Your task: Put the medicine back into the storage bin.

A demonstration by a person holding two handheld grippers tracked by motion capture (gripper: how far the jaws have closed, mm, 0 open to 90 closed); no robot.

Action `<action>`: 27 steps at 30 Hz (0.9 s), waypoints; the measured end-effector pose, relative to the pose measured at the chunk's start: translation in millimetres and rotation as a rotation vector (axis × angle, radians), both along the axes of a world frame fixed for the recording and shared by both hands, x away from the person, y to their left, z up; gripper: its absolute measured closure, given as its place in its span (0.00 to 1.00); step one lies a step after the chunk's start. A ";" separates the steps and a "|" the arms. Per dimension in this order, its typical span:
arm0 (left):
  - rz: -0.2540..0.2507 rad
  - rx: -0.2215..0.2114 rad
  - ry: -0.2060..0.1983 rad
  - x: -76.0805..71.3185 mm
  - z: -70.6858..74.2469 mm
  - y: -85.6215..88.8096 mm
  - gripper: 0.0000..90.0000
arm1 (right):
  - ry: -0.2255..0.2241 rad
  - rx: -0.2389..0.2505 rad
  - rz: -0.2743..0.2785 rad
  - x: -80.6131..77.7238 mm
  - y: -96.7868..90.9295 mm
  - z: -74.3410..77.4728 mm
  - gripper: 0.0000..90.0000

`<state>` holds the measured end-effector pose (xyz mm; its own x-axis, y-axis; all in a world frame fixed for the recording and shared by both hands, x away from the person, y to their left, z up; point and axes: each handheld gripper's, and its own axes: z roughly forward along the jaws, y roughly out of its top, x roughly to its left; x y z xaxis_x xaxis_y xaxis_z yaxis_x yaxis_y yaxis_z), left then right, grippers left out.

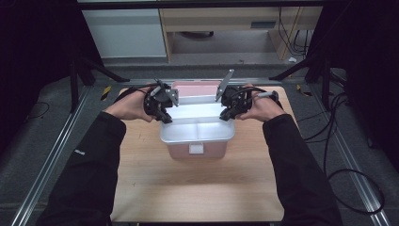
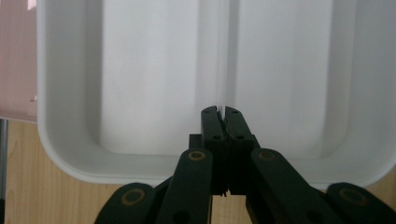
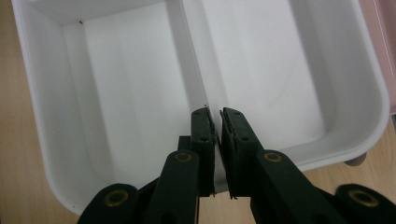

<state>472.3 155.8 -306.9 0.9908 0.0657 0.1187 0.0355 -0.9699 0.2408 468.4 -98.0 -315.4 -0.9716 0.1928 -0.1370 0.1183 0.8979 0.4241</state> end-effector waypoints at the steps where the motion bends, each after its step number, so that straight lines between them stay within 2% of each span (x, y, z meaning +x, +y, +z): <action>1: 0.001 0.005 -0.005 3.8 -0.8 -0.5 0.99 | -0.002 0.000 0.003 3.3 0.2 -1.8 0.93; 6: 0.015 0.029 0.005 20.2 -6.4 -3.9 0.98 | 0.000 -0.003 -0.013 17.1 1.2 -12.7 0.94; 14: 0.029 0.050 0.022 34.3 -24.9 -5.0 0.97 | 0.029 -0.010 -0.030 29.7 3.0 -31.3 0.94; 18: 0.033 0.077 0.030 37.3 -32.9 -7.1 0.97 | 0.035 -0.035 -0.034 34.1 8.2 -43.4 0.93; 22: 0.038 0.071 0.043 40.6 -42.2 -5.9 0.97 | 0.041 -0.050 -0.038 36.4 10.8 -49.7 0.93; 27: 0.036 0.070 0.042 40.4 -56.1 -5.6 0.97 | 0.040 -0.064 -0.044 35.5 12.2 -59.2 0.93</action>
